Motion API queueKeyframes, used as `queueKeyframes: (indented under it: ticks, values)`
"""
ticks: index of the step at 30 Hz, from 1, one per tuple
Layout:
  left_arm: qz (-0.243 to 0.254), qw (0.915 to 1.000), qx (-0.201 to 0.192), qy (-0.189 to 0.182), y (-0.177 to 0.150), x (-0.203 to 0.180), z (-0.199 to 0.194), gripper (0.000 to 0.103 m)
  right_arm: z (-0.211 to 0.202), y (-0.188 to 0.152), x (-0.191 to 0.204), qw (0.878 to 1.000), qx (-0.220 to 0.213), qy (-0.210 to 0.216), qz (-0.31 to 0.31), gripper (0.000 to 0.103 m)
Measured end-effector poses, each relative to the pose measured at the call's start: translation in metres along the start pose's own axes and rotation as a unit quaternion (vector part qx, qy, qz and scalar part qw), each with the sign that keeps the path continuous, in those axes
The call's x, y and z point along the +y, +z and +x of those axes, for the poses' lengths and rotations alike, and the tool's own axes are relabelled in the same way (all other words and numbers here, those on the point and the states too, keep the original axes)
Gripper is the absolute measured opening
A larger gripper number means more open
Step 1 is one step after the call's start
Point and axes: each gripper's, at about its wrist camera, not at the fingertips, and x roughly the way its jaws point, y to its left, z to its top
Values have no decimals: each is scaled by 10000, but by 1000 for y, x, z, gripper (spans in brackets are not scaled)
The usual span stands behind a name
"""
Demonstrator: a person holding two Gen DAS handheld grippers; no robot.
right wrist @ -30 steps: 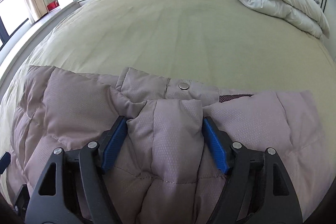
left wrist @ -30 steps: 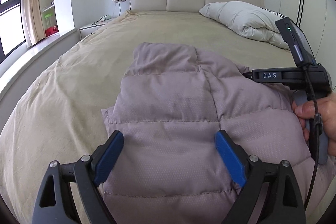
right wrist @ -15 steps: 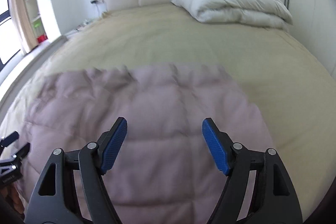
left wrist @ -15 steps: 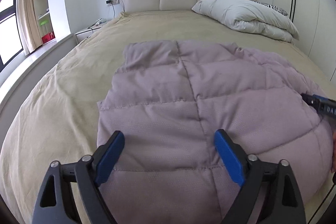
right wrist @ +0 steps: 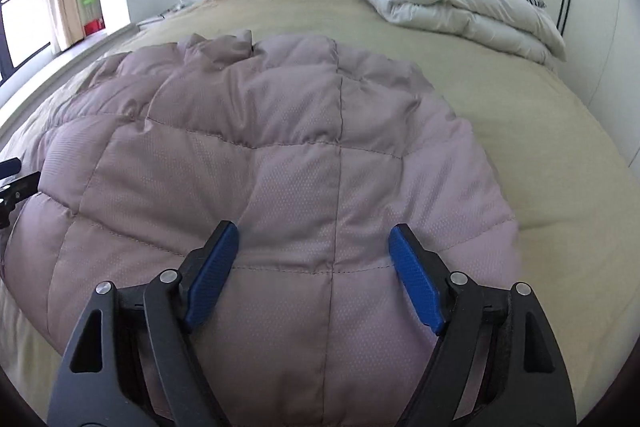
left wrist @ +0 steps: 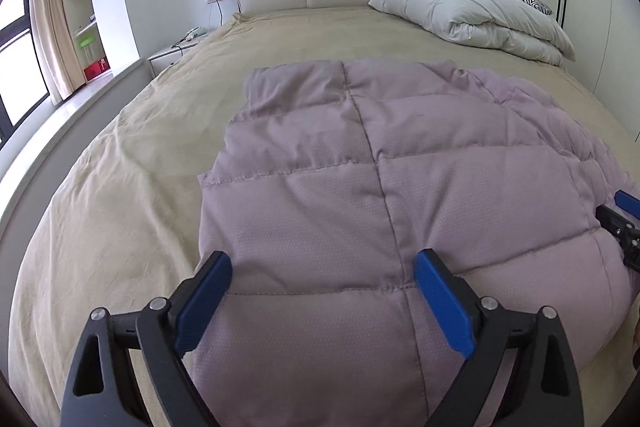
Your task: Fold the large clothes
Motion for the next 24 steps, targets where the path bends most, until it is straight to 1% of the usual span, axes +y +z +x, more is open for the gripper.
queueKeyframes:
  ticks: [3, 6, 8, 11, 14, 18, 20, 21, 24]
  values:
    - [6, 10000, 33, 37, -2, 6, -3, 96, -9, 1, -13, 9996, 18, -238, 126, 78]
    - [-67, 9999, 27, 130, -4, 14, -11, 96, -26, -3, -35, 9970, -81, -737, 218, 78]
    - [-101, 9998, 3, 180, -6, 18, -16, 96, -44, -6, -54, 9932, -183, -1056, 447, 78]
    - [-85, 9997, -89, 207, -6, 21, -27, 95, -75, -20, -72, 9894, -369, -1135, 829, 78]
    - [-17, 9995, -223, 242, -5, 22, -38, 95, -98, -31, -82, 9885, -491, -1024, 1002, 78]
    - [-11, 9993, -294, 213, 0, 24, -48, 96, -116, -41, -89, 9880, -493, -705, 1282, 78]
    - [0, 9993, -310, 203, 2, 25, -51, 96, -121, -43, -93, 9871, -423, -505, 1458, 80]
    - [-4, 9993, -315, 178, 3, 25, -52, 96, -113, -36, -92, 9871, -381, -392, 1503, 80]
    - [-56, 9994, -318, 119, 5, 26, -53, 96, -110, -35, -92, 9863, -362, 21, 1611, 82]
